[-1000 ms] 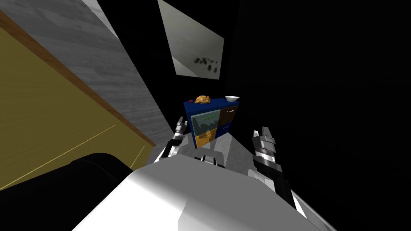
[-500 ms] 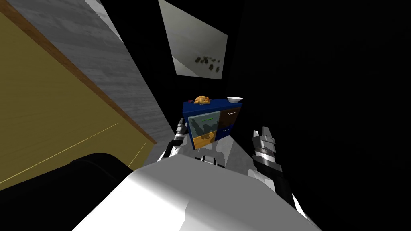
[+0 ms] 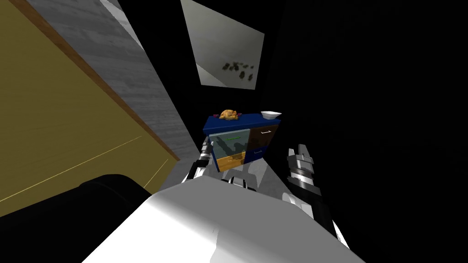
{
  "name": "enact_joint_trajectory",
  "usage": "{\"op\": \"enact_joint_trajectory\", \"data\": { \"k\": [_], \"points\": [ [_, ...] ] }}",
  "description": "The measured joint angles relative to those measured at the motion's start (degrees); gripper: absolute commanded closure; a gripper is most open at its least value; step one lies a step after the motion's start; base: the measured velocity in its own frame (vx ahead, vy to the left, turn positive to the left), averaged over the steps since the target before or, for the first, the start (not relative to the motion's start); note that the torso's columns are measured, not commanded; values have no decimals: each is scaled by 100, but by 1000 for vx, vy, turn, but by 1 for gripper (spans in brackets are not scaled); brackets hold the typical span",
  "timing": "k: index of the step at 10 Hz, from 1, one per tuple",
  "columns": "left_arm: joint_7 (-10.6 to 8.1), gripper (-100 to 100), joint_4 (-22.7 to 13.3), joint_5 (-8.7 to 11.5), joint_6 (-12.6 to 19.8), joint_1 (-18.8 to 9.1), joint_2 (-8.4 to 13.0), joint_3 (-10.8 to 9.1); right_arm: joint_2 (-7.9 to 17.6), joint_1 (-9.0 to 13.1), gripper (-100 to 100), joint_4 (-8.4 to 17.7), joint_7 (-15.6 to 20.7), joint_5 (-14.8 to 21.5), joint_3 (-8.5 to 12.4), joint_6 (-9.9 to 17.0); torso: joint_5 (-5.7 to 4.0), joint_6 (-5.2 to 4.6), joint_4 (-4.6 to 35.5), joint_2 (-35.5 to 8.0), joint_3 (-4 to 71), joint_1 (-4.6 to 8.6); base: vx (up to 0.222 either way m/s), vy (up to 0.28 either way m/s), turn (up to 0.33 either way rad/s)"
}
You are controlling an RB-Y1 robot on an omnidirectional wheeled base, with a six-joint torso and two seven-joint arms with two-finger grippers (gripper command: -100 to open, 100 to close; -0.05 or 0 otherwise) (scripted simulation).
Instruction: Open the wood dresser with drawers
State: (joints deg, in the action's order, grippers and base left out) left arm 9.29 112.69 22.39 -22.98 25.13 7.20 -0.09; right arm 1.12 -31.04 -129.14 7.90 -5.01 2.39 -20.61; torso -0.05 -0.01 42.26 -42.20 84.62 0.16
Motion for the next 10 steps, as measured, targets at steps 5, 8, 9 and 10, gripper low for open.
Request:
{"op": "enact_joint_trajectory", "data": {
  "k": [5, 8, 9, 10],
  "points": [
    [247, -100, -432, 495, 67, -65, 1, 33, 0, 0, 0, 0, 0, 0, 0, 0, 3, 1, 2, -12, -6, -10, 151, -209, 190],
    [393, -100, -632, 761, 114, -74, -77, 60, 1, 1, 0, 0, 0, 0, 0, 0, 8, 1, 3, -10, -6, -26, 103, -190, 167],
    [434, -100, -693, 838, 122, -81, -109, 64, 1, 1, 0, 0, 0, 0, 1, 0, 7, 1, 1, -6, -3, -27, 113, -187, 219],
    [464, -100, -782, 938, 120, -80, -148, 70, 1, 1, 0, 0, 0, 0, 1, 0, 5, 2, 0, -1, -1, -17, 101, -204, 158]
  ]
}}
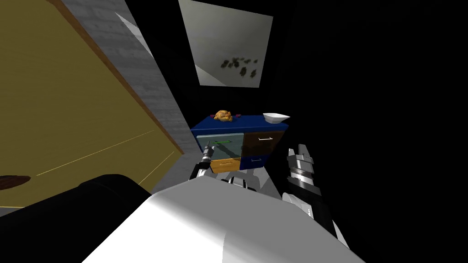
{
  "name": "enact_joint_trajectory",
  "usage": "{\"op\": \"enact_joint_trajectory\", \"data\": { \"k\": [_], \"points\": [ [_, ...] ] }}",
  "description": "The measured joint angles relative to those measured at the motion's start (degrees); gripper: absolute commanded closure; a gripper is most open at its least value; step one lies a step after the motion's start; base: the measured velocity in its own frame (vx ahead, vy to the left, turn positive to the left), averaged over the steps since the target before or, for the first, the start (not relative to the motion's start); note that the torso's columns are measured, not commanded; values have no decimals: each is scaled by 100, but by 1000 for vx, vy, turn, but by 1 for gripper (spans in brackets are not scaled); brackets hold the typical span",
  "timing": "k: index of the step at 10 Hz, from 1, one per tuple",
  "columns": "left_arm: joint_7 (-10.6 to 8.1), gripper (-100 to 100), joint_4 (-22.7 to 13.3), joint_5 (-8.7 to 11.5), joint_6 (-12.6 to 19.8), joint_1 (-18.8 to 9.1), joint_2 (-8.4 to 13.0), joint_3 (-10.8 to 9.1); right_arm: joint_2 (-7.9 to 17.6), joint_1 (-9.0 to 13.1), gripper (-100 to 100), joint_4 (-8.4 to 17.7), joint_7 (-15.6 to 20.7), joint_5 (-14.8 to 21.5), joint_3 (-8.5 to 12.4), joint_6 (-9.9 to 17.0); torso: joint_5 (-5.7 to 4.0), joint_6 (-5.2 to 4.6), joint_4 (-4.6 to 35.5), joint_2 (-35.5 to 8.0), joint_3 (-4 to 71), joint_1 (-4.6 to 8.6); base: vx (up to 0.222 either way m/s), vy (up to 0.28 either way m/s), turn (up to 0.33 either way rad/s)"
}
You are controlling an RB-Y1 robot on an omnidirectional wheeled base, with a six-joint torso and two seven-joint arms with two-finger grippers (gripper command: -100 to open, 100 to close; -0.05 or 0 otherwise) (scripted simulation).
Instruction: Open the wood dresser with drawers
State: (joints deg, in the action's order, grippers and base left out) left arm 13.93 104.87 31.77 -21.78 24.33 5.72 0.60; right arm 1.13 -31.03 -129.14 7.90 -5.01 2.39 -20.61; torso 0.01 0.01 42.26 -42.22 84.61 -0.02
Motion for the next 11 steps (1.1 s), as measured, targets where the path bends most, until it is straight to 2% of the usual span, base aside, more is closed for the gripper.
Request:
{"op": "enact_joint_trajectory", "data": {
  "k": [1, 3, 6, 9, 11],
  "points": [
    [48, -100, -38, 86, 36, -8, -95, -7, 0, 1, 0, 0, 0, 0, 0, 0, -3, -3, 1, -5, -2, 8, 41, -95, 28],
    [104, -100, -119, 114, 44, -106, -137, -75, 2, 3, 0, 0, 0, 0, 1, 0, 12, -4, 11, -38, -24, -44, -48, 9, -176],
    [464, -100, -418, 240, 212, -614, -353, -518, 2, 5, 0, 1, 0, 0, 1, 1, -1, 0, 7, -26, -17, 1, -120, 34, -143],
    [686, -100, -747, 319, 225, -1054, -477, -801, 2, 4, 0, 0, 0, 0, 1, 1, -1, -1, -1, 2, 3, 3, -85, 32, -161],
    [933, -100, -940, 418, 371, -1426, -621, -1140, 2, 4, 0, 0, 0, 0, 1, 1, 0, 0, 4, -14, -8, 0, -114, 27, -180]
  ]
}}
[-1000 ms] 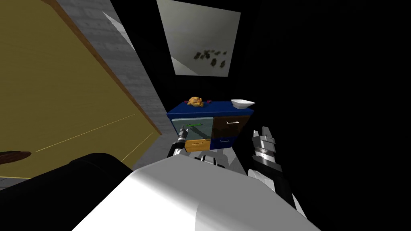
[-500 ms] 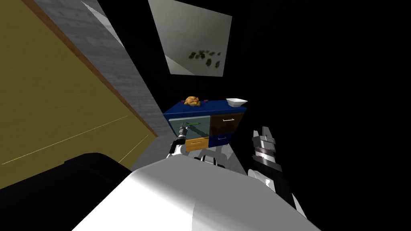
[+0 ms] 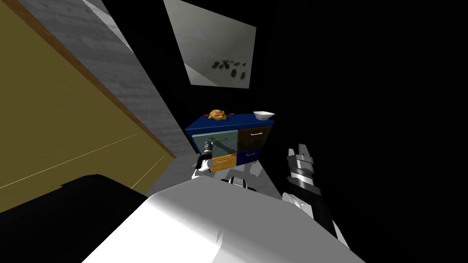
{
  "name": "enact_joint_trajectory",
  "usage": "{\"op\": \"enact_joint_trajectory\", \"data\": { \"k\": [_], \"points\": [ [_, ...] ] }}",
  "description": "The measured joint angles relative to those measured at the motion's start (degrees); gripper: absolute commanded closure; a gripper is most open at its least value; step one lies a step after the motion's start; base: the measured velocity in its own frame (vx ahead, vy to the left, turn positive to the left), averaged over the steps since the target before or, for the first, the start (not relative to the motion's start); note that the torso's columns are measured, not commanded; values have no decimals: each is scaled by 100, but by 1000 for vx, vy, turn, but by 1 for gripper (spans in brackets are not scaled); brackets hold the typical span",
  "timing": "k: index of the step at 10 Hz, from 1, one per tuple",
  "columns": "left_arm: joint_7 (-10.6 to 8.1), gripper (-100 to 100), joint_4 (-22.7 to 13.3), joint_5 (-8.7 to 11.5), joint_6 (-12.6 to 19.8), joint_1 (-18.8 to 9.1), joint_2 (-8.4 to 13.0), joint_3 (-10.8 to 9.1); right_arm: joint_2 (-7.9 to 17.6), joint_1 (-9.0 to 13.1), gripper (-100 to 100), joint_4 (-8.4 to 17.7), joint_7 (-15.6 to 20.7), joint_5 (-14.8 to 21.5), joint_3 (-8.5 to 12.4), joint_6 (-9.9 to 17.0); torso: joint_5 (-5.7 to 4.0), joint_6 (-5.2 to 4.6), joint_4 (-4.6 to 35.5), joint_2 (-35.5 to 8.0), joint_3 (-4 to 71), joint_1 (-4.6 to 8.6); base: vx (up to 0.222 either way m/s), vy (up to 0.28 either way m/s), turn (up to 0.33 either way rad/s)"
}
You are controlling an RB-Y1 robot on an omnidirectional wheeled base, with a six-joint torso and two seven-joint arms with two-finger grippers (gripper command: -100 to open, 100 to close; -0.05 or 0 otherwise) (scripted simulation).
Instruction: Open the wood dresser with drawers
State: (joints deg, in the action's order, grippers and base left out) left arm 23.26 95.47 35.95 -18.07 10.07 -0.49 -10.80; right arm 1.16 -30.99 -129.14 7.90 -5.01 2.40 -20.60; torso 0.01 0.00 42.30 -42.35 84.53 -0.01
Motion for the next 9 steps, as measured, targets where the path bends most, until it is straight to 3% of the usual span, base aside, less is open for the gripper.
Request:
{"op": "enact_joint_trajectory", "data": {
  "k": [3, 4, 9],
  "points": [
    [258, -100, -272, 83, 60, -427, -155, -297, 0, -1, 0, 0, 0, 0, 0, 0, -1, -1, -5, 18, 11, 3, -57, 9, -84],
    [279, 100, -278, 86, 70, -441, -162, -309, 0, -2, 0, 0, 0, 0, 0, 0, -1, 3, -6, 23, 13, 1, 60, -8, 283],
    [-202, 100, 196, -87, -114, 323, 134, 295, 0, -4, 0, 0, 0, 0, 1, -1, 1, -9, -2, 3, 1, 3, 111, -27, 162]
  ]
}}
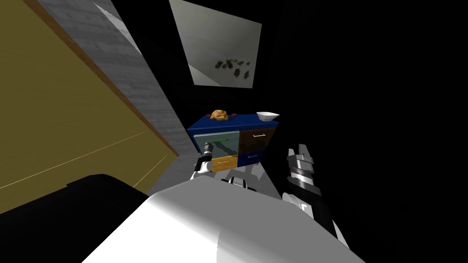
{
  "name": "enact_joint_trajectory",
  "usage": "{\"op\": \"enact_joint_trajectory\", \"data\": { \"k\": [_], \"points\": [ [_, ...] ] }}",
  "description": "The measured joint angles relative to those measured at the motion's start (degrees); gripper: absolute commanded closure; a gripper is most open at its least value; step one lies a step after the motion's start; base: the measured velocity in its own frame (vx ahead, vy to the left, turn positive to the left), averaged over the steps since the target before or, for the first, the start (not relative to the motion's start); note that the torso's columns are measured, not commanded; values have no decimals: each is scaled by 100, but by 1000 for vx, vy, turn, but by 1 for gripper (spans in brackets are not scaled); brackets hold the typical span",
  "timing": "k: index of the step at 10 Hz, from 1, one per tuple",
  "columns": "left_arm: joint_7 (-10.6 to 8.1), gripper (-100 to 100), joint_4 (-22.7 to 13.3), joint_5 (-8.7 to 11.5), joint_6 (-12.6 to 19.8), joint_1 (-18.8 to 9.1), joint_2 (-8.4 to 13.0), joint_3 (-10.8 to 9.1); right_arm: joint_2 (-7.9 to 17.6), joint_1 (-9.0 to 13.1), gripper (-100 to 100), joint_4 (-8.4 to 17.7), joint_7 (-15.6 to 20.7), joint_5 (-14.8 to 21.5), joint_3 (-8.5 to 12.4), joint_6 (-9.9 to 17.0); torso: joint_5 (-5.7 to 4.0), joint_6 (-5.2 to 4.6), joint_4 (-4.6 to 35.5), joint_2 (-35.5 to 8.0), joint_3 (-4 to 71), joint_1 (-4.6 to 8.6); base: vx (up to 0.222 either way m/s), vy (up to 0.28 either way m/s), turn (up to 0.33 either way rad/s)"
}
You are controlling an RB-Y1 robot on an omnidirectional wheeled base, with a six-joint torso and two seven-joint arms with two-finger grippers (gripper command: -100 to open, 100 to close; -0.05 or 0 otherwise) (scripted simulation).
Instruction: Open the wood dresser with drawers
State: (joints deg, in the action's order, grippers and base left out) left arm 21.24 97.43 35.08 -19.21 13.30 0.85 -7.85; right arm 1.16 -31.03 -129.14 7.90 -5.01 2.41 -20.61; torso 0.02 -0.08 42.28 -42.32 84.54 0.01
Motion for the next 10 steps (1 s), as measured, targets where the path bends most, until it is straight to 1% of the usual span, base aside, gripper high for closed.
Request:
{"op": "enact_joint_trajectory", "data": {
  "k": [2, 4, 5, 6, 7, 9, 10],
  "points": [
    [-229, 100, 290, -75, -44, 400, 130, 286, 0, 0, 0, 0, 0, 0, 0, 0, -2, 7, 1, 0, 0, 1, 95, -31, 186],
    [-474, 100, 491, -163, -152, 755, 284, 596, 0, 0, 0, 0, 0, 0, 0, 0, 0, 8, -2, 11, 8, -7, 117, -29, 197],
    [-603, 100, 599, -203, -203, 926, 362, 743, 0, 0, 0, 0, 0, 0, 0, 0, -2, 7, -2, 10, 7, 2, 79, -43, 51],
    [-659, 100, 658, -222, -208, 1017, 379, 799, 0, 1, 0, 0, 0, 0, 0, 0, -3, 3, 2, -3, -1, 3, 22, -16, 16],
    [-665, -100, 661, -223, -207, 1031, 379, 800, 0, 2, 0, 0, 0, 0, 0, 0, -2, -3, 6, -9, -5, -5, 6, -23, 6],
    [-635, -100, 693, -190, -150, 1108, 538, 807, 0, 1, 0, 0, 0, 0, 0, 0, -34, 16, 40, -28, -9, 22, 19, -56, 21],
    [-618, -100, 733, -172, -110, 1159, 568, 799, 0, 1, 0, 0, 0, 0, 0, 0, -48, 11, 55, -40, -14, 35, 20, -37, 36]
  ]
}}
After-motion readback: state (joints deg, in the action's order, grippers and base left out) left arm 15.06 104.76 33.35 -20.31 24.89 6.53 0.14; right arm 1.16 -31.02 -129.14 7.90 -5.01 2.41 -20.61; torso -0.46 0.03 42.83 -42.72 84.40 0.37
